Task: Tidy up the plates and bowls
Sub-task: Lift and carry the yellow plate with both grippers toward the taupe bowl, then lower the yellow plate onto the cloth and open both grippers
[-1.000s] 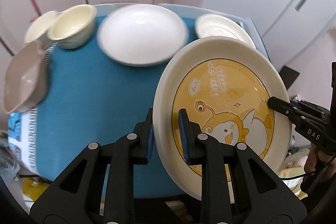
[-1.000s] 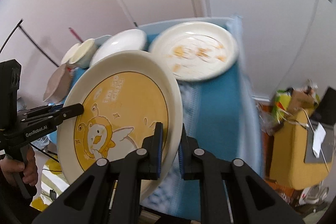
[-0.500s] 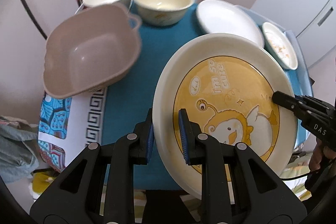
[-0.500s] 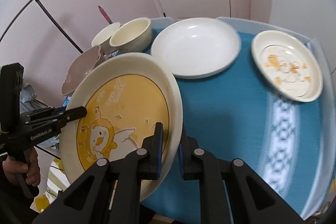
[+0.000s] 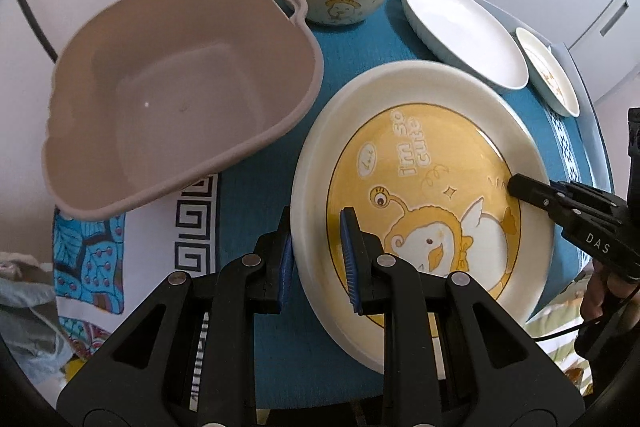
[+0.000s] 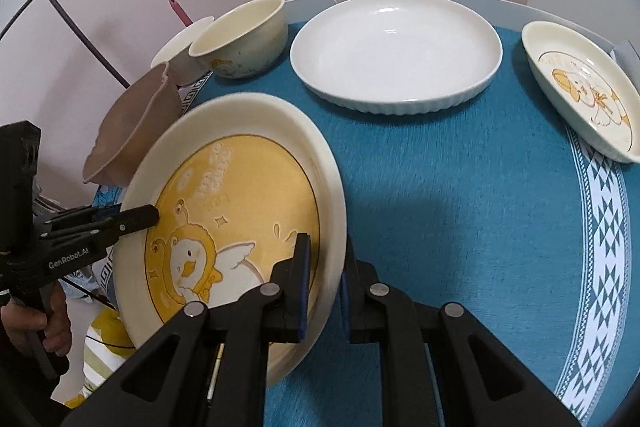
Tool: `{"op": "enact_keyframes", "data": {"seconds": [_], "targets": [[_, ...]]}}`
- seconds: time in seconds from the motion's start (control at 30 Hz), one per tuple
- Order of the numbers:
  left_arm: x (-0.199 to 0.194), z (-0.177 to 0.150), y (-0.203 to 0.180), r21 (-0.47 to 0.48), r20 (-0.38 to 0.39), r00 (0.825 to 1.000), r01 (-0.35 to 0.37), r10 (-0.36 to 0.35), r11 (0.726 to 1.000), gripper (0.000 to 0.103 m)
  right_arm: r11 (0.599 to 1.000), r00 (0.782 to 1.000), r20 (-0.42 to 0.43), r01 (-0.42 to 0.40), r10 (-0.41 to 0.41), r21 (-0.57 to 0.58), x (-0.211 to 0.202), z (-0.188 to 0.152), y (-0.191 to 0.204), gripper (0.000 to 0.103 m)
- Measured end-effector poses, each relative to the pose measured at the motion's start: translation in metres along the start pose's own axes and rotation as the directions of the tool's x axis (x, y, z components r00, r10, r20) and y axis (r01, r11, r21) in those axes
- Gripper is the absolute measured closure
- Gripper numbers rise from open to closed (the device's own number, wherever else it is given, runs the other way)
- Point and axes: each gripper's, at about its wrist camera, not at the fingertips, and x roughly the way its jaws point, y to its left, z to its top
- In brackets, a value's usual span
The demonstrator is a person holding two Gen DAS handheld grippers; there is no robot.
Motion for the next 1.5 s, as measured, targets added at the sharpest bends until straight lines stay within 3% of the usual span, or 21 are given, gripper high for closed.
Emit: {"op": "enact_keyframes", "data": {"seconds": [0.2, 0.37, 0.47, 0.5, 0.53, 0.8, 1.03, 1.17, 1.27, 1.3, 1.33, 1.37, 1.4, 1.43, 1.5], "targets": [[-0.002, 0.001, -0.002, 0.026, 0.023, 1.0, -0.012, 0.011, 1.0, 0.084, 0.999, 1.0, 0.003, -0.001, 0.001, 0.04, 0.001, -0.004, -0.002, 0.089], [0.002, 0.002, -0.005, 0.035, 0.011, 1.0, -0.004, 0.004, 0.999, 0.075, 0.999, 1.0, 0.002, 0.011, -0.011, 0.041, 0.004, -0.001, 0.001, 0.089], [0.001, 0.0, -0.01, 0.056, 0.016, 0.999, -0.032, 0.031, 0.998, 0.058, 0.999, 1.0, 0.004, 0.01, -0.011, 0.045, 0.005, -0.001, 0.001, 0.089], [0.001, -0.001, -0.01, 0.059, 0.019, 0.999, -0.04, 0.039, 0.997, 0.045, 0.999, 1.0, 0.004, 0.019, -0.019, 0.039, 0.005, -0.001, 0.001, 0.089], [-0.001, -0.003, -0.011, 0.059, 0.026, 0.999, -0.046, 0.044, 0.997, 0.039, 0.999, 1.0, 0.003, 0.025, -0.025, 0.036, 0.005, -0.001, 0.002, 0.089], [-0.009, -0.012, -0.013, 0.039, 0.05, 0.996, -0.071, 0.069, 0.997, 0.039, 0.998, 1.0, 0.008, 0.028, -0.028, 0.052, 0.002, -0.003, -0.001, 0.089], [-0.043, -0.027, -0.026, -0.008, 0.061, 0.992, -0.115, 0.115, 0.993, 0.039, 0.999, 1.0, 0.027, 0.006, -0.007, 0.047, -0.025, -0.006, -0.006, 0.088], [-0.088, -0.027, -0.05, -0.045, 0.139, 0.982, -0.12, 0.125, 0.992, 0.039, 1.0, 0.995, 0.097, 0.002, -0.001, -0.005, -0.073, 0.0, -0.002, 0.088], [-0.131, -0.02, -0.081, -0.057, 0.245, 0.96, -0.123, 0.133, 0.991, 0.039, 0.998, 0.987, 0.159, 0.019, -0.008, -0.068, -0.113, 0.008, -0.001, 0.088], [-0.145, -0.017, -0.092, -0.059, 0.278, 0.951, -0.123, 0.135, 0.991, 0.034, 0.996, 0.983, 0.185, 0.026, -0.009, -0.088, -0.129, 0.012, -0.002, 0.088], [-0.158, -0.013, -0.102, -0.062, 0.312, 0.94, -0.126, 0.139, 0.99, 0.02, 0.994, 0.978, 0.21, 0.034, -0.012, -0.103, -0.143, 0.016, -0.003, 0.087], [-0.17, -0.009, -0.114, -0.066, 0.353, 0.925, -0.128, 0.143, 0.99, 0.011, 0.992, 0.971, 0.24, 0.047, -0.017, -0.118, -0.157, 0.021, -0.005, 0.085], [-0.177, -0.007, -0.123, -0.071, 0.383, 0.912, -0.131, 0.149, 0.989, 0.0, 0.99, 0.965, 0.261, 0.054, -0.019, -0.128, -0.166, 0.025, -0.007, 0.073], [-0.186, -0.004, -0.134, -0.078, 0.423, 0.893, -0.135, 0.156, 0.988, 0.0, 0.988, 0.958, 0.285, 0.057, -0.014, -0.143, -0.178, 0.03, -0.012, 0.05], [-0.195, 0.004, -0.153, -0.087, 0.462, 0.873, -0.13, 0.156, 0.988, 0.0, 0.984, 0.947, 0.321, 0.058, -0.001, -0.167, -0.196, 0.041, -0.022, 0.02]]}}
